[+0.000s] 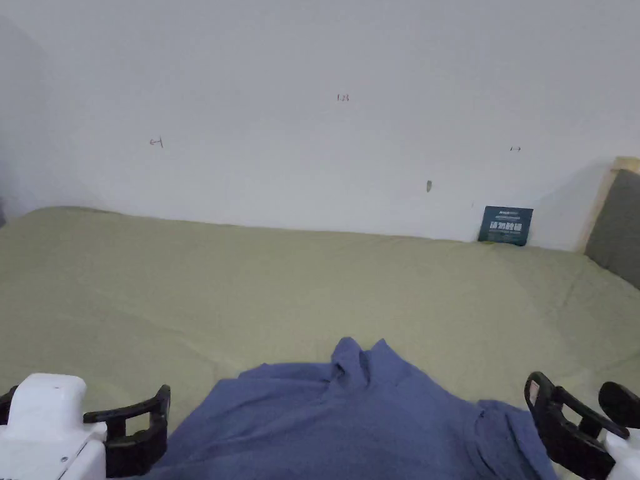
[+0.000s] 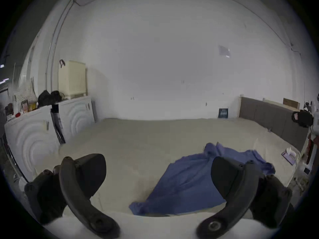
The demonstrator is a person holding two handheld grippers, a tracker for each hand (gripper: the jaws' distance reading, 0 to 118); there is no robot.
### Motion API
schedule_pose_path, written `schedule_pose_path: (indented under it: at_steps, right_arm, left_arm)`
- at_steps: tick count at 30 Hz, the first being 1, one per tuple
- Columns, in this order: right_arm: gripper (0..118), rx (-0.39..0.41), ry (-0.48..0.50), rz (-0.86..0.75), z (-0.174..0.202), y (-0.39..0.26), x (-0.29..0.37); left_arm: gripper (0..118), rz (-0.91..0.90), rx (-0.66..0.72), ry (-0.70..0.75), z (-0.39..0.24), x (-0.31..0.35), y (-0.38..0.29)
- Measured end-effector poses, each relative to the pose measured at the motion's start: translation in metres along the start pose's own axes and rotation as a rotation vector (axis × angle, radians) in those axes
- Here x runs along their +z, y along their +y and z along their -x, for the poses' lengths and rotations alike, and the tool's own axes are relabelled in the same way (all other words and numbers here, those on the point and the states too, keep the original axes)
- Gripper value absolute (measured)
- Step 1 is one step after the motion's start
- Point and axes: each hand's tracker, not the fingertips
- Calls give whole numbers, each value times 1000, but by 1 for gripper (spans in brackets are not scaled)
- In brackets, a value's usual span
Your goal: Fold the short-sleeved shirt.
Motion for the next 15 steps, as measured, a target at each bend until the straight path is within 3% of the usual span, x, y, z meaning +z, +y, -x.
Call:
schedule_pose_path:
  at_steps: [2, 3, 4, 5, 6, 7, 9, 11, 15]
  right_arm:
    - [83, 83, 17, 47, 23, 0, 3]
    - [81, 82, 46, 50, 30, -2, 1]
    - [68, 51, 105, 48, 36, -5, 2]
    - [29, 60, 116, 54, 44, -6, 2]
    - [1, 116, 67, 73, 54, -8, -1]
    - [1, 140, 17, 52, 60, -8, 0]
    - [1, 94, 126, 97, 67, -8, -5]
    - [1, 89, 121, 104, 74, -14, -11]
    - [1, 87, 141, 151, 85, -22, -25]
  left_arm:
    - [118, 15, -9, 4, -2, 1, -7]
    - [118, 26, -14, 9, -1, 3, -9]
    - [114, 62, -20, 14, 2, 1, -13]
    - [100, 98, -26, 12, 9, -6, -24]
    - [52, 127, -33, 27, 14, -9, -30]
    - [4, 162, -40, 44, 22, -16, -38]
    - [0, 218, -18, 51, 38, -26, -51]
    - [0, 339, 31, 29, 58, -39, -62]
    - [0, 491, -14, -8, 75, -70, -100]
